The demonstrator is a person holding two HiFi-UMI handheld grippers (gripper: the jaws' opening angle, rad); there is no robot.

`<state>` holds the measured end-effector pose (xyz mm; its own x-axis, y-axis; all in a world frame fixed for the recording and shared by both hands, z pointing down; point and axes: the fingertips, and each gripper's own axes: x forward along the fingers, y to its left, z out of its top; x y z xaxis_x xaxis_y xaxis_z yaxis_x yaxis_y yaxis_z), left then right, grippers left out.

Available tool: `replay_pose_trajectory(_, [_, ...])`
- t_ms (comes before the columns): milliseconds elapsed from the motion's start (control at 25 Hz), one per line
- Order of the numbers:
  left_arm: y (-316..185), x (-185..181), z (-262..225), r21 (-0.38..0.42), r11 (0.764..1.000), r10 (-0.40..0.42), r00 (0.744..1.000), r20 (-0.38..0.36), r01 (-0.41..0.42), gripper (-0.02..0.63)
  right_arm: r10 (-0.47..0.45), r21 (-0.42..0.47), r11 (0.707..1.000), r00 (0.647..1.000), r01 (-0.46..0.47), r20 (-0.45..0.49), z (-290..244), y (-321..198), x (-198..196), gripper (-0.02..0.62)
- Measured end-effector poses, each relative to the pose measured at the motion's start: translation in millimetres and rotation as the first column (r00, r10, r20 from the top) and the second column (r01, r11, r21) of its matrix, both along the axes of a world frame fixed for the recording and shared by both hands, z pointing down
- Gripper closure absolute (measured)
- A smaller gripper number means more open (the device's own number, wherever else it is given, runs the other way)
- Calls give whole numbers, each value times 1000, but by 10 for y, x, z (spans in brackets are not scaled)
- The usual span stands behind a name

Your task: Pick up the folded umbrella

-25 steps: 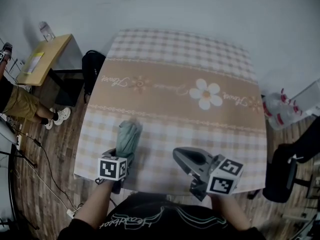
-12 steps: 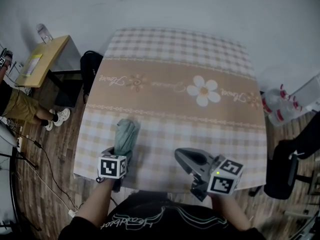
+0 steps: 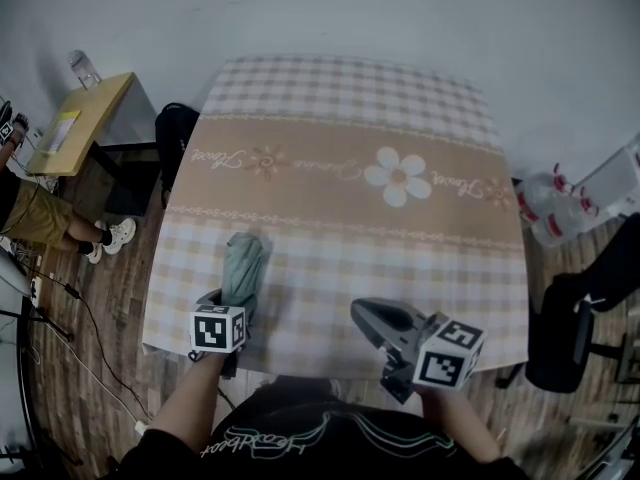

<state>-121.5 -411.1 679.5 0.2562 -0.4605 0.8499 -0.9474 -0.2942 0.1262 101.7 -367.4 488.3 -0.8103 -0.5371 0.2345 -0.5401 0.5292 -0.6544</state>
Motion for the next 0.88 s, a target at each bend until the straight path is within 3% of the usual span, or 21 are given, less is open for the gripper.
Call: replay_pose_trajectory(880, [72, 51, -67, 42, 999, 17, 1000, -12, -16, 347, 74, 4, 997, 997, -74, -37, -132, 578, 408, 586])
